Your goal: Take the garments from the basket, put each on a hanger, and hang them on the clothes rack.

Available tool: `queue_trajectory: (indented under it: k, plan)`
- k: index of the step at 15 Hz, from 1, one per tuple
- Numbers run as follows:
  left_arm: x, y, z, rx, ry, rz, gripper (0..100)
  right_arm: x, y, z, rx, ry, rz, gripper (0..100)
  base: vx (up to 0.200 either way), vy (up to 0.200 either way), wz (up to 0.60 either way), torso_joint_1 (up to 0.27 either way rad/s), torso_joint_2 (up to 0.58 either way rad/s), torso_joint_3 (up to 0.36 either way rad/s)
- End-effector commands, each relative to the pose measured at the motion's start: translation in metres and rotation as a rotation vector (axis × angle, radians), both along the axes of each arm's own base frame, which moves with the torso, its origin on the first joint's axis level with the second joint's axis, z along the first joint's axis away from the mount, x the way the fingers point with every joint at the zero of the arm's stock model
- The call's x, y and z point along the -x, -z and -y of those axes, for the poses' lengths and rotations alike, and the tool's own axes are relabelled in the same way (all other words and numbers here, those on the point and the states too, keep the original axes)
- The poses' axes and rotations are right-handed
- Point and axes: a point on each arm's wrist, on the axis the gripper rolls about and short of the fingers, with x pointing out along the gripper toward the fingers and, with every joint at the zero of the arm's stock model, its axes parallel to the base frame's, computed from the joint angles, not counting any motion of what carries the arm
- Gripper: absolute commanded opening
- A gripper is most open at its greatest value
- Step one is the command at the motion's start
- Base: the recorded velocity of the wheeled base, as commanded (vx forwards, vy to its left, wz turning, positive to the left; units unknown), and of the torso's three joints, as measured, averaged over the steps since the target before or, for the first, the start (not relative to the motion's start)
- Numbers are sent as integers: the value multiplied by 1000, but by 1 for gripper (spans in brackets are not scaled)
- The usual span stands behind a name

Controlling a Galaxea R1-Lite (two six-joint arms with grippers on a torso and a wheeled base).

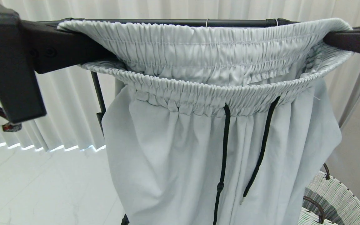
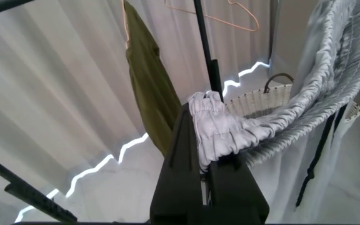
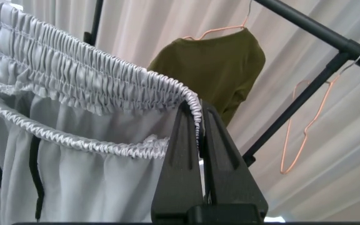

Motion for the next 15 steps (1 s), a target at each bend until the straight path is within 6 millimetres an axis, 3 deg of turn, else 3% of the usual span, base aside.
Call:
queue_trajectory:
  k: [1,2,3,7,11,15]
  plan:
    - [0,0,1,-2,0,-1,0,0,0,0,0,0,-4,0,0,0,0,0,0,0]
    - [0,0,1,-2,0,-1,0,0,1,0,-2,0,-9,0,0,0,0,0,0,0]
    - [0,0,1,-1,0,0,0,0,1,0,-2,0,-9,100,0,0,0,0,0,0]
    - [-17,2,-10,-10,-123,-2,0,9,16,16,22,-2,-20,100,0,0,0,0,0,0]
    - [-34,15,-22,-50,-273,-30,0,16,18,31,23,-3,-21,100,0,0,0,0,0,0]
    - [-32,21,-25,-67,-302,-35,0,8,24,37,60,83,-53,100,0,0,0,0,0,0]
